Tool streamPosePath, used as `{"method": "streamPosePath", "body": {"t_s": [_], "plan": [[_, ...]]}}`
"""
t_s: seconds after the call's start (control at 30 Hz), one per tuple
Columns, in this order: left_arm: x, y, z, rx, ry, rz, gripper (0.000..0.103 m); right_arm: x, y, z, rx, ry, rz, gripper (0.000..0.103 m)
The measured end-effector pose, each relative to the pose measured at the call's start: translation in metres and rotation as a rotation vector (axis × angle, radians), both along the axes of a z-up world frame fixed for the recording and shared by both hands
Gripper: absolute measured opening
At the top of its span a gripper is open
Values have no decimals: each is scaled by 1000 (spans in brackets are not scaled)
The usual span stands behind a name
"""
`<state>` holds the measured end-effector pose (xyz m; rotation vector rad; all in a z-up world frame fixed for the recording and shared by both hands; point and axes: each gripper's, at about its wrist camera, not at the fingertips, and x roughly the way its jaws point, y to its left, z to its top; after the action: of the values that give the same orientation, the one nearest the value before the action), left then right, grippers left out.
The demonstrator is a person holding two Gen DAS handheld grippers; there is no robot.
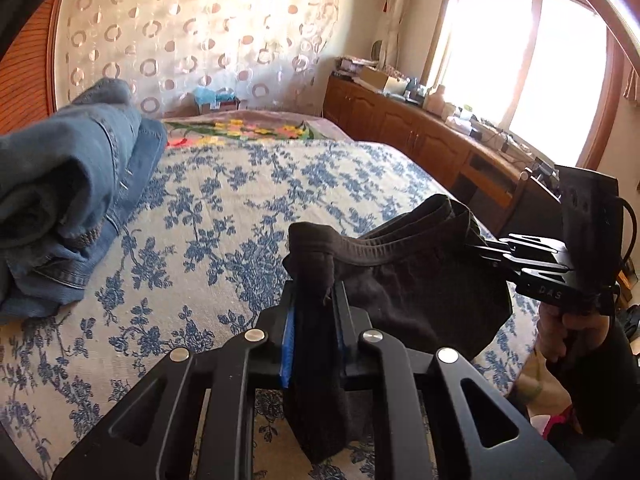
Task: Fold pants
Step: 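Grasp the shorts with the right gripper and lift them with both grippers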
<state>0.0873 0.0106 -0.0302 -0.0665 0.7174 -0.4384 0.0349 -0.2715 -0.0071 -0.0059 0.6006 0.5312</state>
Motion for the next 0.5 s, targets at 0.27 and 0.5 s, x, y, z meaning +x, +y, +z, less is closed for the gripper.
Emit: {"method": "streamPosePath", "body": {"t_s": [0.27, 0.5], "plan": [[-16, -2, 26, 22, -97, 29, 16, -21, -4, 19, 11, -79, -9, 16], [-25, 1, 38, 20, -138, 37, 16, -33, -3, 31, 4, -123, -6, 15]]}}
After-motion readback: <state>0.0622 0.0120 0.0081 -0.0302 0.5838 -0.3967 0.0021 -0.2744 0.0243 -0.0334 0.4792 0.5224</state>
